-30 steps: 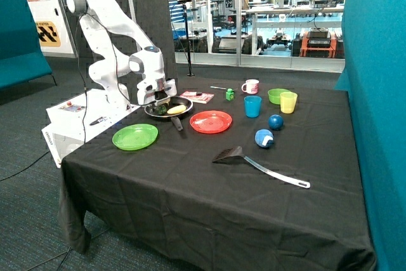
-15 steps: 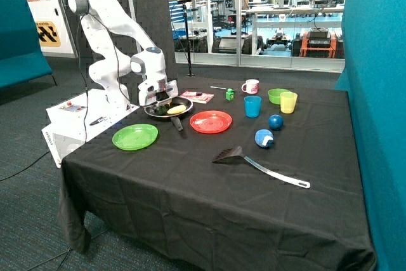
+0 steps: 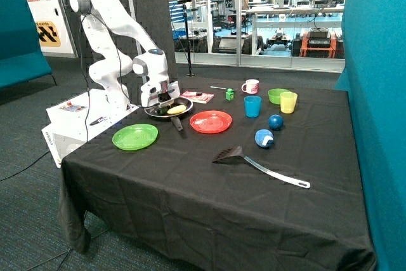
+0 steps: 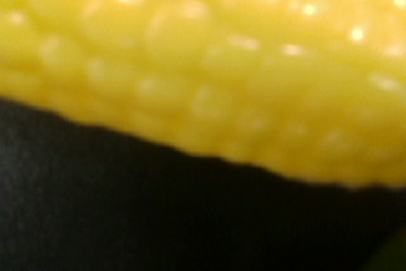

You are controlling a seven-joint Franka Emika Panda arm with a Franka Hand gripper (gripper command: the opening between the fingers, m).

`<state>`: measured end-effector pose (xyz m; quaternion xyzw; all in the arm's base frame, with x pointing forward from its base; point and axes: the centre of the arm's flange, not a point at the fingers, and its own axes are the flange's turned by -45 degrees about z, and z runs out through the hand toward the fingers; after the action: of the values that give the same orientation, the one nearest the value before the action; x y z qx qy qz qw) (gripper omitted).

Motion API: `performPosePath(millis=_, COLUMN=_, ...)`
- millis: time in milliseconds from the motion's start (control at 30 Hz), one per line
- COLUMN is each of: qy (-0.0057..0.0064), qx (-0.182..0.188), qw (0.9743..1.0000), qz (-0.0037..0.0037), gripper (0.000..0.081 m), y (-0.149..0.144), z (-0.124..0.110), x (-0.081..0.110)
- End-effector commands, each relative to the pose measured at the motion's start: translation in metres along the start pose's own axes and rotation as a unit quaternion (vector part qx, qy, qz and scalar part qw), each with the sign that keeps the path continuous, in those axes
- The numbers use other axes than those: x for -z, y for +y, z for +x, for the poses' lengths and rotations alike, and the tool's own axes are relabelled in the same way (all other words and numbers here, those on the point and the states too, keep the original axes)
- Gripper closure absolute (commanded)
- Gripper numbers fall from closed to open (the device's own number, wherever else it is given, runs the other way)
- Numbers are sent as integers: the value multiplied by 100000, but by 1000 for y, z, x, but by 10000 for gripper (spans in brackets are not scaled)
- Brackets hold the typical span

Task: Serve the vegetables in different plates

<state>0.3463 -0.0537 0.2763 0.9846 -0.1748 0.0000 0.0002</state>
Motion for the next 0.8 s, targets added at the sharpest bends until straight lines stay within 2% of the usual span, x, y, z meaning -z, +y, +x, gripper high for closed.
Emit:
performPosePath(millis=0, qy=-3, qx=-28, qw=100000, qz=19, gripper=807, y=-5, z=1, x=-3)
performPosePath(millis=767, qy=-3, qx=1033, qw=99995, qz=19, gripper=808, y=-4, z=-7, x=-3)
